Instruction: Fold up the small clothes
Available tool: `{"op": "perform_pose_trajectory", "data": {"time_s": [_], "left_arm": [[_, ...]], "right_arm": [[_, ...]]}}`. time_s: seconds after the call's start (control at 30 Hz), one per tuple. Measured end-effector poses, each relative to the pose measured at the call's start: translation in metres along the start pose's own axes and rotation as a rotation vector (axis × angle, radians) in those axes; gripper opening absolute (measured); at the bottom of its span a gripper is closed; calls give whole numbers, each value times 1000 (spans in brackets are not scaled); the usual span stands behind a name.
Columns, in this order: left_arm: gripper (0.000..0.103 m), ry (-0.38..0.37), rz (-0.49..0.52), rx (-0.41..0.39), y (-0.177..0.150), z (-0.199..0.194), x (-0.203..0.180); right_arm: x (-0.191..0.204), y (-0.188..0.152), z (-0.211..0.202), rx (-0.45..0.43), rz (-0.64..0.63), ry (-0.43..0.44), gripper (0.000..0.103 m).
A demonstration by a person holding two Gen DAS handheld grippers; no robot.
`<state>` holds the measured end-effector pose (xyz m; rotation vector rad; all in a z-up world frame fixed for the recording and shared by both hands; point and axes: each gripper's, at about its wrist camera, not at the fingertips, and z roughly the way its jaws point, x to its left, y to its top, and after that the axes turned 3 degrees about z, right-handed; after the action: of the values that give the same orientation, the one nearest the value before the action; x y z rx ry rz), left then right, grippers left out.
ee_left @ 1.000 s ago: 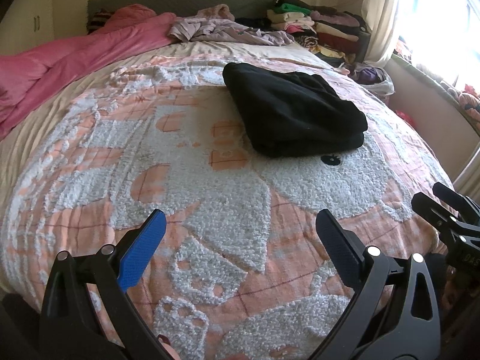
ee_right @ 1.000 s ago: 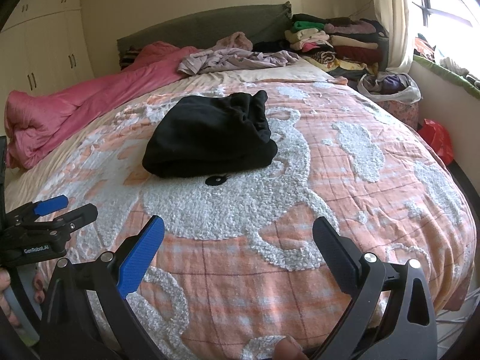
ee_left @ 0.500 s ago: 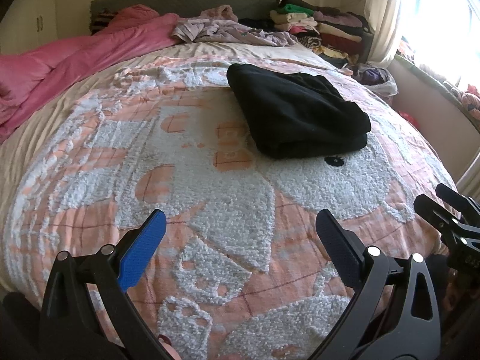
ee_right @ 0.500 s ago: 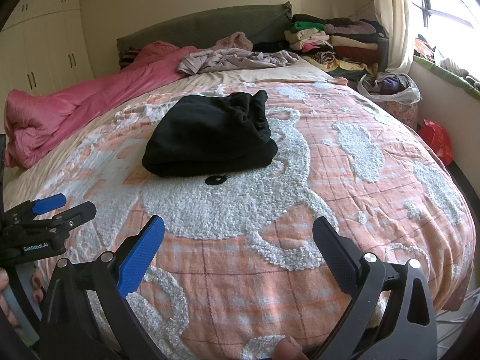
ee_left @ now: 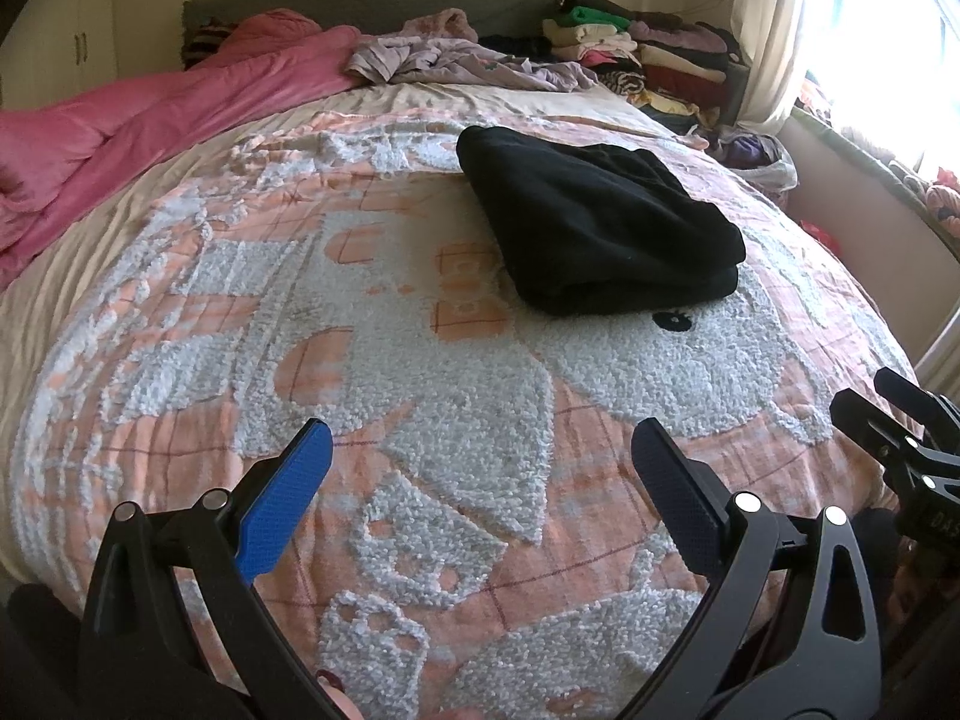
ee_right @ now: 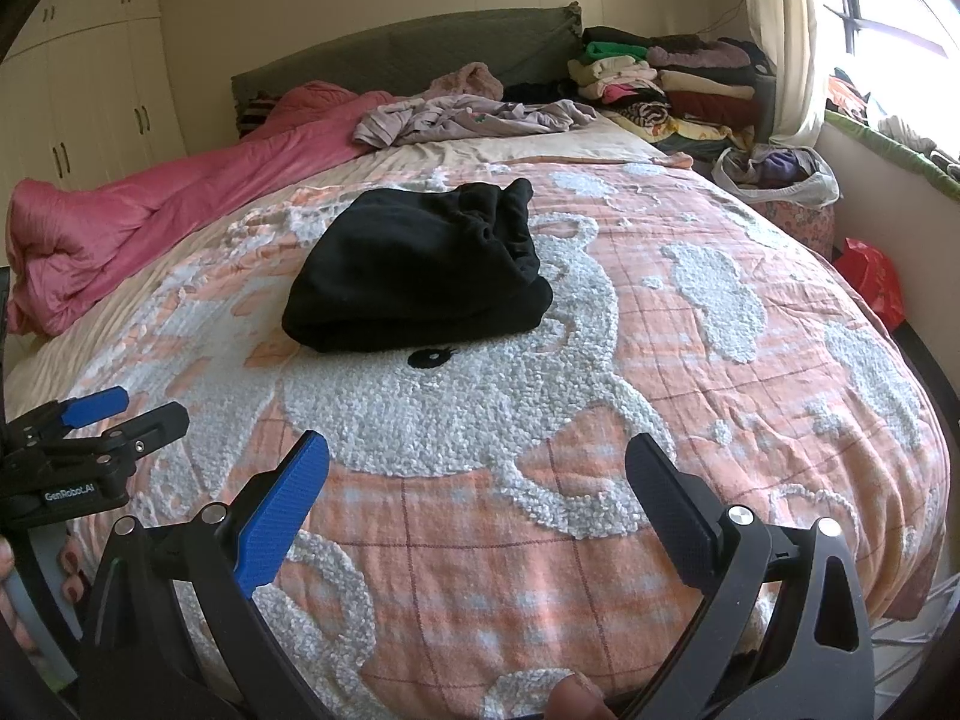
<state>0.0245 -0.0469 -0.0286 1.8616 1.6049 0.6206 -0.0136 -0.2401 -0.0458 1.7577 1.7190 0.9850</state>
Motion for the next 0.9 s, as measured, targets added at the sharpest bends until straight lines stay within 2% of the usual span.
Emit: {"op": "perform_pose_trajectory", "data": {"time_s": [0.3, 0.57, 0.63, 0.73, 0.83, 0.9], "left_arm": [[94, 11, 18, -5, -1, 0, -1], [94, -13, 37, -4, -1, -1, -5], [94, -17, 10, 17, 1, 2, 0], [94, 41, -13, 36, 3, 7, 12], [94, 77, -60, 35, 9, 9, 34], [94, 110, -104, 17, 16, 10, 61]], "right_arm": [[0, 0, 2, 3, 0, -7, 99], [-14, 4, 2, -7, 43, -42, 99], [-27, 7, -1, -22, 84, -67, 99], [-56, 13, -11, -55, 167, -110, 99], [-112, 19, -36, -119, 289, -201, 99], [-150, 20, -55, -166, 371, -265, 99]]}}
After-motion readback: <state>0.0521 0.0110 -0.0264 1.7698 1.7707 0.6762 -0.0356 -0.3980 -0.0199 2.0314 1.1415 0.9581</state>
